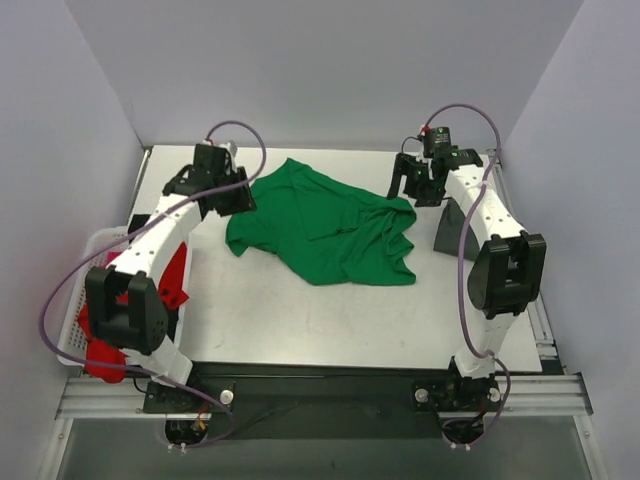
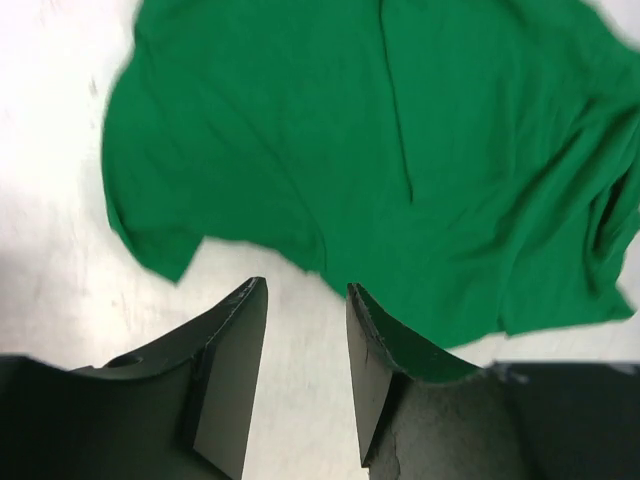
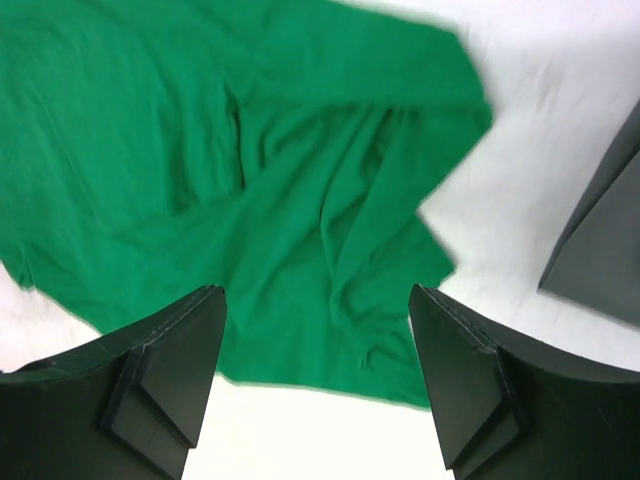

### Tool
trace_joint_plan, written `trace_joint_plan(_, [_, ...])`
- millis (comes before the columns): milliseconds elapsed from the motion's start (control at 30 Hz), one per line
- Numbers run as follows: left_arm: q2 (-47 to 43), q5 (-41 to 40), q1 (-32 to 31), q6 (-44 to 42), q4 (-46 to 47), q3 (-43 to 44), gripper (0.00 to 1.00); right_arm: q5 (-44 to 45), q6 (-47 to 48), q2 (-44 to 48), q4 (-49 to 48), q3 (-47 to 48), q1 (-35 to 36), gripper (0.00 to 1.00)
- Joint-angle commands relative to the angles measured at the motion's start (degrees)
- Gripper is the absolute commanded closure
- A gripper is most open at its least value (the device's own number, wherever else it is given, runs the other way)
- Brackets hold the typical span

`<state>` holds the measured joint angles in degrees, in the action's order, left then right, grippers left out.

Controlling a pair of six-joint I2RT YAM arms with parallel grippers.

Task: Fold and stack the t-shirts
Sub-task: Flatten out the tshirt

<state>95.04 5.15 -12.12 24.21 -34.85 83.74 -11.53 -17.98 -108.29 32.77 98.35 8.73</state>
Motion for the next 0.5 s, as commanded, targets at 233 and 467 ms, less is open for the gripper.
trace_joint_plan(233, [-4.61, -13.32, -0.89, 1.45, -3.03, -15.45, 0.53, -5.96, -3.55, 10.99, -0.78, -14.66, 1.2, 0.26])
trace_joint_plan(467, [-1.62, -8.5, 1.13, 3.13, 4.15, -18.7, 0.54, -6.66, -3.73, 13.63, -1.05, -19.32, 1.29, 0.26])
